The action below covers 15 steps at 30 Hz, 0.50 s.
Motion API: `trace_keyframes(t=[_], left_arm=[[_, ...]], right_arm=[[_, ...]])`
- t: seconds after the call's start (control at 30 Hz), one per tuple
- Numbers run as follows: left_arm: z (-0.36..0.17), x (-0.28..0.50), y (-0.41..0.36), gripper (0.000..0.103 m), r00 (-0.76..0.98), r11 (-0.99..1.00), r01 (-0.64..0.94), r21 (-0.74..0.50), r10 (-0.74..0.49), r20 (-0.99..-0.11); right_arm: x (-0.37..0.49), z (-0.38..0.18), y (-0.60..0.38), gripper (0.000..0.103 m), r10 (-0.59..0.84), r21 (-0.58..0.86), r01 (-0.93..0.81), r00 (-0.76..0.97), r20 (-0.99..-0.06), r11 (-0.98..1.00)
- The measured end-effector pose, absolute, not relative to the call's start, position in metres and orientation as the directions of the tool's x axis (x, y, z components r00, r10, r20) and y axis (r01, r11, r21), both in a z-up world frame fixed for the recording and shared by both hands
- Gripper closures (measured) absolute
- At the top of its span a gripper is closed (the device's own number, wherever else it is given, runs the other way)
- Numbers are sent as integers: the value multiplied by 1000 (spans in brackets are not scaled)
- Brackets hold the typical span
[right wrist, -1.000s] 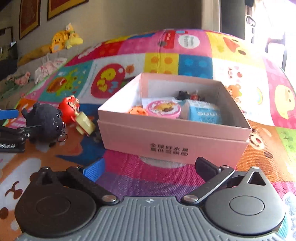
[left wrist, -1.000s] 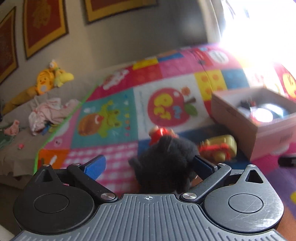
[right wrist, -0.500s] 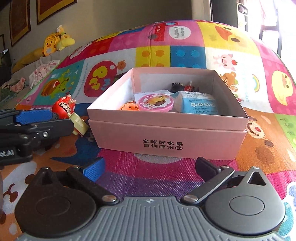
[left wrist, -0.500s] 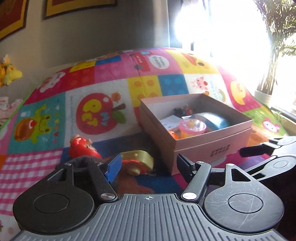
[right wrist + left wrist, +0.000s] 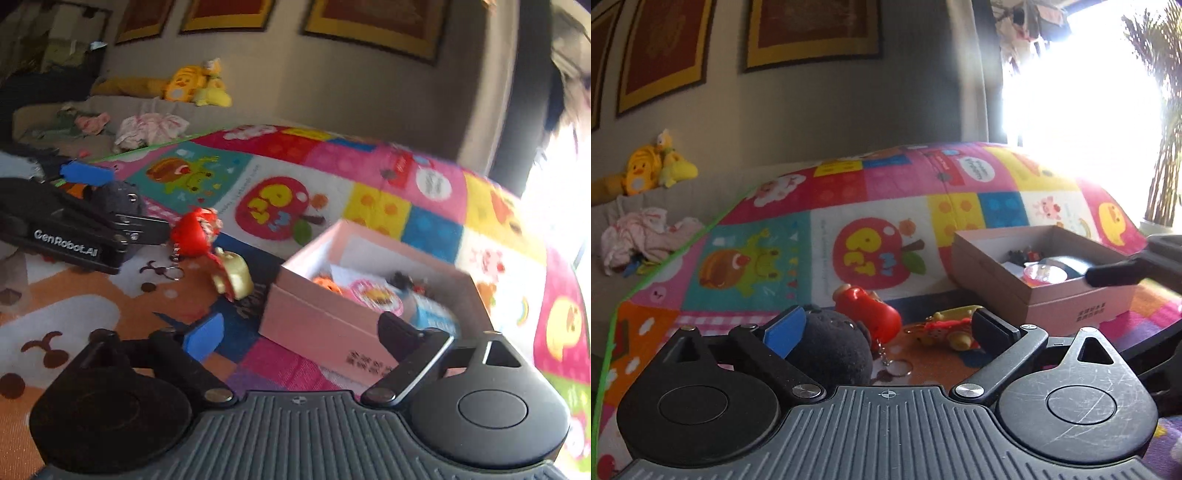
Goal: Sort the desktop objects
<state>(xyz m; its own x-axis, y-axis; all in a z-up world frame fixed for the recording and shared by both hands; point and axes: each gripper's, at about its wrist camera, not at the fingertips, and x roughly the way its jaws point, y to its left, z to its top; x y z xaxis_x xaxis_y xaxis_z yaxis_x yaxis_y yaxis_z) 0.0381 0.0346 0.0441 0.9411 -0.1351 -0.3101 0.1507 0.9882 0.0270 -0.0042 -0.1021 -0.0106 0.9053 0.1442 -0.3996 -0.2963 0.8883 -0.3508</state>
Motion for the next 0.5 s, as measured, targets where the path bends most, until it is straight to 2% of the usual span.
trace_keyframes(t=[0.03, 0.1, 0.23, 0.3, 0.37, 0.43, 0.47, 0.5], left_arm=[[47, 36, 40, 3, 941, 989, 149, -11, -145, -307], [52, 35, 53, 3, 943, 991, 112, -79, -131, -307], [60, 34, 79, 3, 936, 979, 79, -188, -137, -324], [63, 30, 84, 3, 933, 970, 86, -228, -159, -324], [65, 26, 84, 3, 938, 973, 84, -214, -150, -311], [67, 21, 80, 3, 943, 980, 81, -182, -134, -303], [68, 19, 78, 3, 944, 981, 84, -173, -134, -300], [69, 18, 77, 3, 944, 982, 91, -168, -139, -298]], right_arm=[[-1, -9, -90, 31, 154, -387, -321, 902, -404, 864], [11, -10, -72, 46, 158, -426, -343, 898, -411, 837], [45, -19, -44, 52, 120, -469, -341, 891, -438, 815], [60, -22, -35, 61, 99, -472, -337, 883, -459, 815], [71, -23, -29, 70, 91, -466, -348, 867, -490, 814], [72, -19, -29, 74, 98, -457, -354, 864, -494, 816], [69, -15, -31, 81, 109, -440, -365, 856, -506, 821], [62, -8, -36, 81, 141, -393, -384, 841, -523, 836]])
